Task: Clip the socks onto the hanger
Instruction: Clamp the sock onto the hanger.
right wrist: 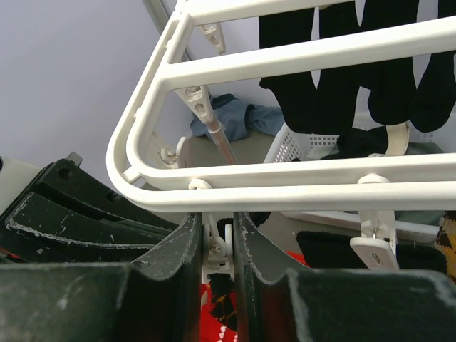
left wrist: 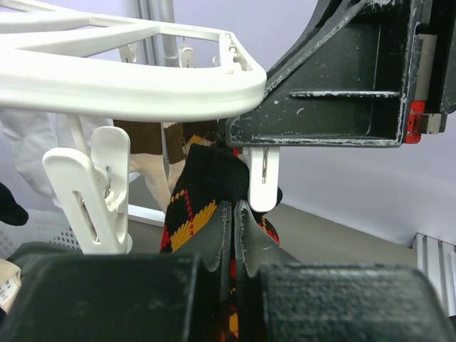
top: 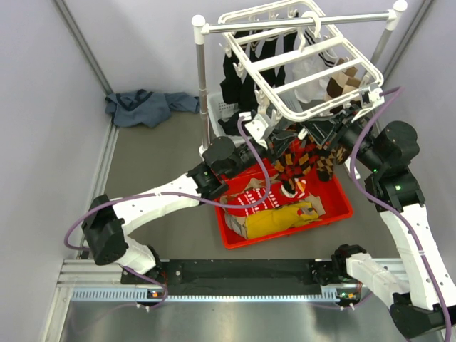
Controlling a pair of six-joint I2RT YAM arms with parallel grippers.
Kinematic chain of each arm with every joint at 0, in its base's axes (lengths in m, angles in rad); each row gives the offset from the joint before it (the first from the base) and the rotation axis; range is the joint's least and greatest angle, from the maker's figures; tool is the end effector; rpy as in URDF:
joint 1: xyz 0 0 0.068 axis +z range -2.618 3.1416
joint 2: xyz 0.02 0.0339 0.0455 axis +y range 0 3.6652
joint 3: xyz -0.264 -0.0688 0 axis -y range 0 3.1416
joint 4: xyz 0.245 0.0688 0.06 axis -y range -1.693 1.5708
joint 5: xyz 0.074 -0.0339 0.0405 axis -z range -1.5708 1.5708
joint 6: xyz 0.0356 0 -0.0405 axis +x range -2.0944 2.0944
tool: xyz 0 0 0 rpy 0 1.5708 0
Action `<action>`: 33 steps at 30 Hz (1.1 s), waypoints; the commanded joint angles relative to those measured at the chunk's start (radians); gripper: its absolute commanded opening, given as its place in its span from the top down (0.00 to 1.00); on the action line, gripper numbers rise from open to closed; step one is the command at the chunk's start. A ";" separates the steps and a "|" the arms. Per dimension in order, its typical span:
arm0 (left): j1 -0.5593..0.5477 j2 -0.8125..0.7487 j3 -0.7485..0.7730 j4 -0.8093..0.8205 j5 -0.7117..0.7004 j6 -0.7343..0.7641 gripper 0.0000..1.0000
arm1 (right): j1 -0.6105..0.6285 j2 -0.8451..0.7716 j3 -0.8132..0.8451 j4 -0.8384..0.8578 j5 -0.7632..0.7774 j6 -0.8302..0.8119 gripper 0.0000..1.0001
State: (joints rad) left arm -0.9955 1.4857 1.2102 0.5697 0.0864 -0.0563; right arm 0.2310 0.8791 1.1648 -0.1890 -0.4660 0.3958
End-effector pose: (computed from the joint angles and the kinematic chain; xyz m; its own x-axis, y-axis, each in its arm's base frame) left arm 0.1903 -0.2990 0.3994 0.1080 -0.2695 -0.9569 0.8883 0.4583 -0.0289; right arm 0.1668 0.0557 0.4537 -0.1600 0.3162 -0.9351 -0.6266 0.6994 0.3437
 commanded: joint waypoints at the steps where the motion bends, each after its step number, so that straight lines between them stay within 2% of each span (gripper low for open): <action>1: 0.006 -0.010 0.052 0.079 0.019 0.007 1.00 | -0.002 0.001 0.018 0.010 -0.026 0.002 0.98; 4: 0.008 -0.010 0.054 0.084 0.029 0.000 1.00 | -0.004 -0.003 0.016 0.006 -0.016 -0.002 0.97; 10: 0.008 -0.004 0.069 0.087 0.042 -0.011 1.00 | -0.002 -0.006 0.015 0.011 -0.006 -0.002 0.88; 13: 0.008 0.001 0.077 0.084 0.052 -0.014 1.00 | -0.002 -0.009 0.021 0.008 0.009 -0.005 0.77; 14: 0.008 0.002 0.077 0.082 0.052 -0.014 1.00 | -0.002 -0.014 0.021 0.005 0.013 -0.006 0.69; 16: 0.008 0.005 0.081 0.078 0.047 -0.013 1.00 | -0.002 -0.019 0.026 -0.001 0.029 -0.009 0.62; 19: 0.008 0.013 0.086 0.073 0.041 -0.013 1.00 | -0.002 -0.035 0.036 -0.012 0.059 -0.017 0.46; 20: 0.008 0.016 0.086 0.071 0.036 -0.013 0.99 | -0.004 -0.041 0.041 -0.024 0.067 -0.021 0.38; 25: 0.008 0.036 0.114 0.059 0.024 -0.008 0.93 | -0.004 -0.107 0.084 -0.081 0.154 -0.063 0.11; 28: 0.009 0.045 0.124 0.061 0.019 -0.007 0.91 | -0.002 -0.169 0.079 -0.093 0.242 -0.086 0.01; 33: 0.014 0.048 0.126 0.061 0.007 -0.002 0.89 | -0.004 -0.268 0.026 -0.084 0.401 -0.129 0.01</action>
State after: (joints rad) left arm -0.9882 1.5352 1.2945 0.5816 0.1093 -0.0570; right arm 0.2310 0.6811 1.1877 -0.2886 -0.2283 0.3214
